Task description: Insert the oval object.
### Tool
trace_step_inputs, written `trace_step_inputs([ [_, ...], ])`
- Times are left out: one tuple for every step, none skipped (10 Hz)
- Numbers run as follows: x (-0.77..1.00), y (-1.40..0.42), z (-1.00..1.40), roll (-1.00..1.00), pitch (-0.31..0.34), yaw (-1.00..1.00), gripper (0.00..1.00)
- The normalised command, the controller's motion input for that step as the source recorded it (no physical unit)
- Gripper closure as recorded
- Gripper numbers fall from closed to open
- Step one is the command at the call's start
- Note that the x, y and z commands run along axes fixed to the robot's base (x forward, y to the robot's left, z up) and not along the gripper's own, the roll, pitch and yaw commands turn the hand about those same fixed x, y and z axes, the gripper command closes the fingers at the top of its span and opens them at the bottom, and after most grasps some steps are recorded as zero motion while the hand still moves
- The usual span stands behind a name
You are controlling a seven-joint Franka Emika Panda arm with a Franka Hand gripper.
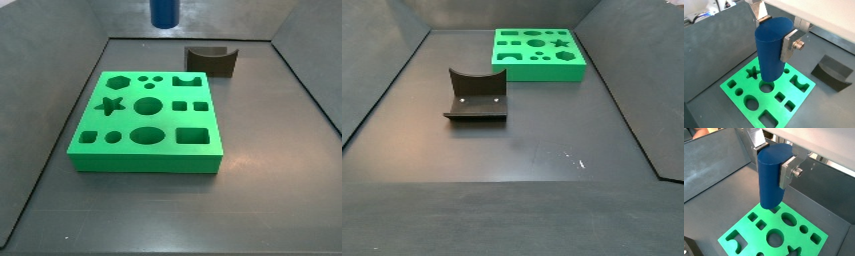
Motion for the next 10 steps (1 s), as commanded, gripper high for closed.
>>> trace_step_inputs([
  [-0.10, -0.39, -0.78, 0.00, -0.149, -0.76, 1.00],
  [0.00, -0.61, -0.63, 0.00, -0.107, -0.48, 1.00],
  [0.00, -0.63, -0.51, 0.00, -0.067, -0.48, 1.00],
  [-0.02, -0.61, -0.58, 0.00, -0.071, -0.54, 1.00],
  [-0.09, -0.41, -0.73, 0.00, -0.126, -0.75, 1.00],
  [-0.09, -0.37, -0.73, 0.00, -0.113, -0.80, 1.00],
  [-0.06, -0.29, -0.67, 0.00, -0.089, -0.86, 1.00],
  [-0.02, -0.16, -0.60, 0.00, -0.030, -0.94, 1.00],
  [0.00, 0.00, -0.52, 0.00, 0.000, -1.00, 1.00],
  [0.00, 0.00, -0.45, 0.03, 0.000, -1.00, 1.00],
])
